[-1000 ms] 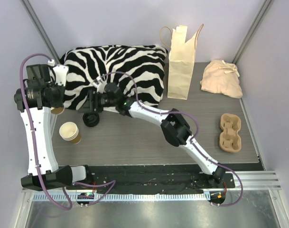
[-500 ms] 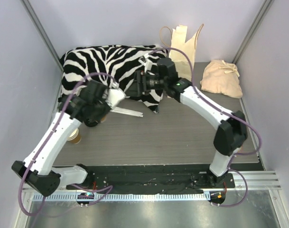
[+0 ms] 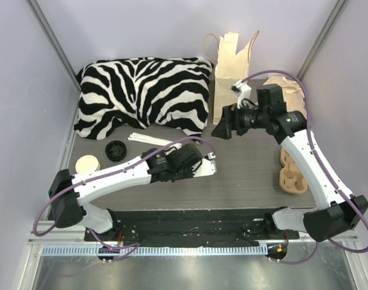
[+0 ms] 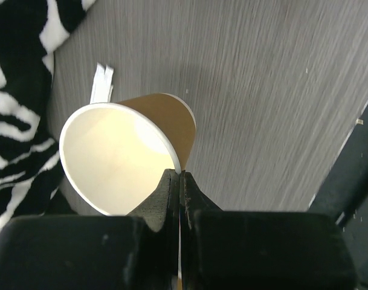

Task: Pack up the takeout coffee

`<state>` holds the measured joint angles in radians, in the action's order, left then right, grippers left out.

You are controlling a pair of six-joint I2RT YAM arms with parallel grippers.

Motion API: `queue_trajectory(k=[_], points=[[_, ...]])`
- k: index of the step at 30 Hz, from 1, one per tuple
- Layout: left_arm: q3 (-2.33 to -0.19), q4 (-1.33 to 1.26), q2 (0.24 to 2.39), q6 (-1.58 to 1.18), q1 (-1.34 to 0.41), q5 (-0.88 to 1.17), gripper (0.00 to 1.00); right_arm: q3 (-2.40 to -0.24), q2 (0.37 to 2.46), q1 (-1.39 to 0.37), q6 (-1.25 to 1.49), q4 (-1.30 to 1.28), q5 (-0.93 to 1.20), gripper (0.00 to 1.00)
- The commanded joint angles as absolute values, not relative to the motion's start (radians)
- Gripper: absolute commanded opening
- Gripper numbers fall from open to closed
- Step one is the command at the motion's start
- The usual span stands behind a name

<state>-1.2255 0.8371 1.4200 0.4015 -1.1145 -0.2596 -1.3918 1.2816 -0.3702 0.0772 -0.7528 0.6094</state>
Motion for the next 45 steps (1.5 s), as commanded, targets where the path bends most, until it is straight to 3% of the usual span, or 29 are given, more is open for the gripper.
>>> queue_trajectory(k=[1, 6, 16, 19, 20, 22, 23, 25, 26, 29, 38, 45], points=[[-1.212, 0.651, 1.486, 0.388, -1.167, -0.295, 0.00, -1.404, 1.212, -0.270, 0.006, -0.847, 0.565, 0.82], [-1.169, 0.594, 1.525, 0.354, -1.203, -0.276, 0.00, -1.391, 1.198, -0.180, 0.017, -0.877, 0.580, 0.83], [-1.123, 0.557, 1.555, 0.304, -1.207, -0.249, 0.02, -1.379, 1.210, -0.166, 0.020, -0.877, 0.612, 0.83], [-1.111, 0.564, 1.542, 0.295, -1.207, -0.236, 0.20, -1.393, 1.219, -0.167, 0.009, -0.877, 0.617, 0.83], [-1.109, 0.571, 1.536, 0.295, -1.207, -0.232, 0.34, -1.397, 1.224, -0.167, 0.005, -0.884, 0.618, 0.83], [-1.114, 0.598, 1.514, 0.296, -1.207, -0.204, 0.45, -1.411, 1.232, -0.166, 0.005, -0.890, 0.623, 0.84], [-1.127, 0.630, 1.508, 0.296, -1.207, -0.195, 0.55, -1.416, 1.241, -0.167, -0.017, -0.896, 0.624, 0.84], [-1.143, 0.664, 1.479, 0.285, -1.200, -0.180, 0.64, -1.436, 1.252, -0.167, -0.034, -0.903, 0.635, 0.84], [-1.172, 0.685, 1.468, 0.281, -1.192, -0.145, 0.80, -1.442, 1.258, -0.167, -0.040, -0.911, 0.638, 0.84], [-1.259, 0.817, 1.425, 0.255, -1.108, -0.008, 0.99, -1.468, 1.272, -0.167, -0.055, -0.922, 0.646, 0.86], [-1.508, 1.038, 1.370, 0.082, -0.666, 0.231, 1.00, -1.505, 1.295, -0.169, -0.087, -0.925, 0.693, 0.91], [-1.536, 1.138, 1.313, 0.051, -0.154, 0.380, 1.00, -1.490, 1.345, -0.175, -0.094, -0.894, 0.779, 0.93]])
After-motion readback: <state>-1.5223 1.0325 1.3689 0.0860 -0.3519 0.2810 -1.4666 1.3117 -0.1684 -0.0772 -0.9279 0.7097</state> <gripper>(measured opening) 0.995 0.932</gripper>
